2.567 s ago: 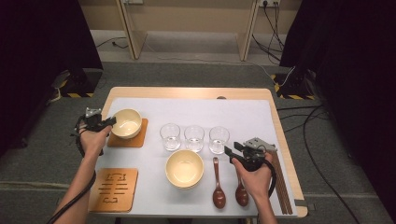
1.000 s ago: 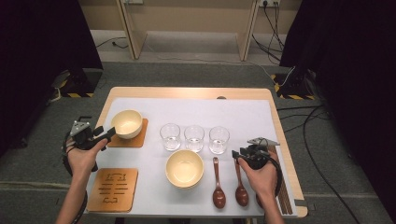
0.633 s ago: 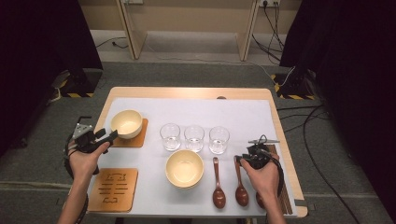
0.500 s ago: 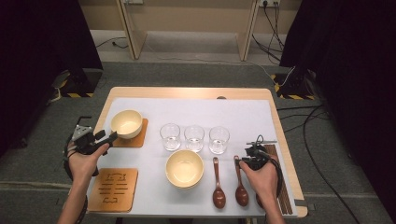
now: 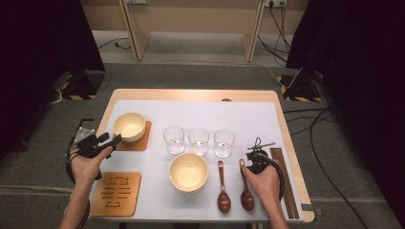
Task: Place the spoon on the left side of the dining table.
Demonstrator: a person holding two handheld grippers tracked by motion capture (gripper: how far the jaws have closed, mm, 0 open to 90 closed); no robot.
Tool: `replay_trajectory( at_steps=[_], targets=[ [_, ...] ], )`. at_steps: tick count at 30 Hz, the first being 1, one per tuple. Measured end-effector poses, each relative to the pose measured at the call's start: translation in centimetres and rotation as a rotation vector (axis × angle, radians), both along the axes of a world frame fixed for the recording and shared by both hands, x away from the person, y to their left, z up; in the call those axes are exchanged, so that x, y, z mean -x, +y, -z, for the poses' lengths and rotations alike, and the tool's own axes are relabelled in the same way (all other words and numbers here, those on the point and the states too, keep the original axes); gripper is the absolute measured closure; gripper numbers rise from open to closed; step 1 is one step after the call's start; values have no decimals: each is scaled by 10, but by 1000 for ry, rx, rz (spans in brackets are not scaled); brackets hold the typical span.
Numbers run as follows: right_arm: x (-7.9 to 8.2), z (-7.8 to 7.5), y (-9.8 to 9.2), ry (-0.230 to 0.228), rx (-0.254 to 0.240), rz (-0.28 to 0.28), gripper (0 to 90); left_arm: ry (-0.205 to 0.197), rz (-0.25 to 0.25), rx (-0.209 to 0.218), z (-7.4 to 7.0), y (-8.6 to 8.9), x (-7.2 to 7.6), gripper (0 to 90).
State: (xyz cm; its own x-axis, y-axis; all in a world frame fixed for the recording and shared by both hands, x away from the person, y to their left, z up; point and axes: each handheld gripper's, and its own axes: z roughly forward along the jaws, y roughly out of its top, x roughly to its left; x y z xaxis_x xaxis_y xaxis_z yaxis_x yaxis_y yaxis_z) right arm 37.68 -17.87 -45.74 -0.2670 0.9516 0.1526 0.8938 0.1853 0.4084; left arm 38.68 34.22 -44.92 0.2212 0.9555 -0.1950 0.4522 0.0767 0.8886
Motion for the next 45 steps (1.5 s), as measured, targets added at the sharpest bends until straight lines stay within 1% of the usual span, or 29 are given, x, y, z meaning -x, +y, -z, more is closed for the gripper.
replay_trajectory(
  at_steps=[3,5,8,12,15,20,24,26,29,31,34,37,38,40,42,43,45],
  targets=[
    [-1,1,2,25,9,5,717,-3,4,-1,-1,-1,0,411],
    [-1,3,5,46,25,5,708,-3,11,2,-1,-1,-1,411],
    [0,4,9,37,52,19,726,-1,16,-2,0,-2,-1,411],
    [1,3,15,37,94,58,751,-4,20,-2,0,-3,-1,411],
    [0,2,18,38,125,66,772,-4,22,-1,-1,-2,-1,411],
    [0,1,21,50,122,88,783,-7,23,-3,-1,-1,-1,411],
    [2,0,22,40,119,91,790,-6,27,-10,-1,-1,-1,416],
    [2,0,22,31,121,79,792,-8,27,-9,-1,-1,-1,415],
    [3,-2,24,32,116,82,797,-9,27,-8,-1,-1,-1,415],
    [3,-2,24,21,119,71,806,-9,28,-10,-1,-1,-1,415],
    [4,-6,25,15,103,64,853,-10,29,-13,-2,-2,-1,416],
    [4,-6,28,13,130,46,853,-15,31,-11,-3,-2,0,416],
    [4,-6,29,20,130,51,852,-16,30,-10,-4,-1,0,417],
    [2,-4,28,27,121,45,844,-18,28,-11,-4,-1,1,417],
    [0,-2,27,52,99,41,836,-18,27,-10,-4,0,1,417],
    [-1,-1,27,52,101,37,837,-18,27,-10,-4,0,1,417],
    [-1,-1,26,59,98,46,840,-18,26,-10,-4,0,1,418]
  ],
)
